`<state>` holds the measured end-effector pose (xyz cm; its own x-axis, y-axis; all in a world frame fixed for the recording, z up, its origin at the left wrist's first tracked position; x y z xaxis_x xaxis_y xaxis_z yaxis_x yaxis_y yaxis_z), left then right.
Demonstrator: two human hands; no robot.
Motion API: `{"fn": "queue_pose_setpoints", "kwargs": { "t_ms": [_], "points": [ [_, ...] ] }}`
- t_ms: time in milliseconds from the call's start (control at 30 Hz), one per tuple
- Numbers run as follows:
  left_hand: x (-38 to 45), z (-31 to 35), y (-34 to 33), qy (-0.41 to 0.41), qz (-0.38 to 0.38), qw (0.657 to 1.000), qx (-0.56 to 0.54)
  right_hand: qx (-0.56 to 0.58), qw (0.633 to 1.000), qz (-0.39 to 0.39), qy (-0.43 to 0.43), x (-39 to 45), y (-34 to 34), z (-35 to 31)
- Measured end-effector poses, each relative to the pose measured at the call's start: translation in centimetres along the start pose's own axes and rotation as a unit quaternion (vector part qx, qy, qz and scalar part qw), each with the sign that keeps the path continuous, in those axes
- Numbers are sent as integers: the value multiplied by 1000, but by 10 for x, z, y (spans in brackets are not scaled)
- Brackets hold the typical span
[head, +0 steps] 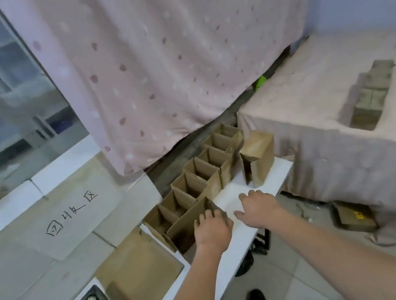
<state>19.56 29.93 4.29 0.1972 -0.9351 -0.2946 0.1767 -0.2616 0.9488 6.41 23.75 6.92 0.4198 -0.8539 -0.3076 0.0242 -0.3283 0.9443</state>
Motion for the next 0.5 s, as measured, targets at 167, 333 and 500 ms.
{"fn": "queue_pose_setpoints", "kwargs": {
  "t_ms": [167, 333, 500],
  "points": [
    [69, 40, -8, -23, -26, 999, 5, -3, 999, -8, -32, 48, 6, 60],
    [149, 83, -12, -38, -41, 998, 2, -20, 998, -25, -46, 105, 17, 122],
    [214, 123, -5, -40, -52, 998, -23, -64, 995, -58, -54, 162, 29, 170]
  ]
}}
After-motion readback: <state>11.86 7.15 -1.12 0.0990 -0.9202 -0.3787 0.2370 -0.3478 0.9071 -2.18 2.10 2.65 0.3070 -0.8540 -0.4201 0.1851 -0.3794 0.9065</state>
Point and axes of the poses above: each hand's wrist, its own x-axis towards the middle knuckle, its own y-axis out of the back of the hand, z = x × y, the point moved 5 cm from there along x, towards the middle knuckle, and after that the axes turned 1 degree about -z, right-handed, at the moved point
